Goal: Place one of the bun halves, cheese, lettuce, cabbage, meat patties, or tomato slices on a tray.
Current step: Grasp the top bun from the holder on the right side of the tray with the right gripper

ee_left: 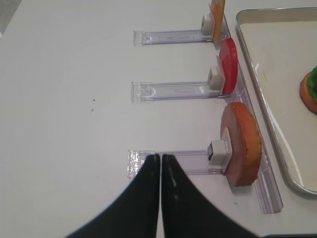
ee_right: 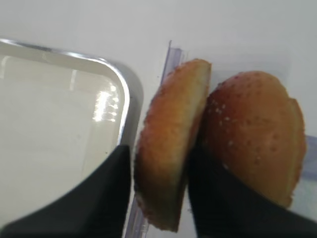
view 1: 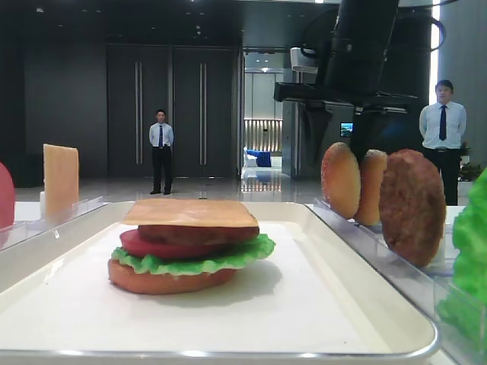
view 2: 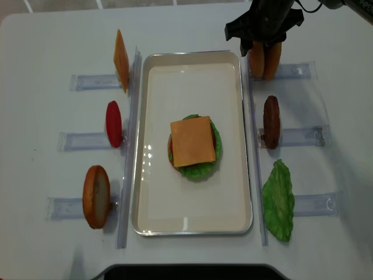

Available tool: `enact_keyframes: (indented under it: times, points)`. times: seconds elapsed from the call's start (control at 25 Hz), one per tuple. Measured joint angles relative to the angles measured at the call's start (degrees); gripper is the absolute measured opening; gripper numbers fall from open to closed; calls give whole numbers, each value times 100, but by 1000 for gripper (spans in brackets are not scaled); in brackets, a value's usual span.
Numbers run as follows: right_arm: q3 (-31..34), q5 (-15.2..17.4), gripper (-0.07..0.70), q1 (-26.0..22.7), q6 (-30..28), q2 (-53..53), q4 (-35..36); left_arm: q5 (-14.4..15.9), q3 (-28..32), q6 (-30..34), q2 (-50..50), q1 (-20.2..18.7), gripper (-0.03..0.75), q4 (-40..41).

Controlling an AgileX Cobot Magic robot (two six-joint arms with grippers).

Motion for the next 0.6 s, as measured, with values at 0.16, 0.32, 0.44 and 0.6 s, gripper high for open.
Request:
enact_keyframes:
  times: [0.16, 0.32, 0.44, 0.6]
  points:
    - [-16, 131, 183, 2, 0, 2, -71, 0, 0, 0, 0, 0, -1, 0]
    - [-55, 351, 182, 7, -5, -53, 19, 0, 0, 0, 0, 0, -1, 0]
    - [-201, 751, 182, 23, -11, -211, 212, 0, 0, 0, 0, 0, -1, 0]
    - [-479, 1318, 182, 148, 37, -510, 286, 0, 0, 0, 0, 0, -1, 0]
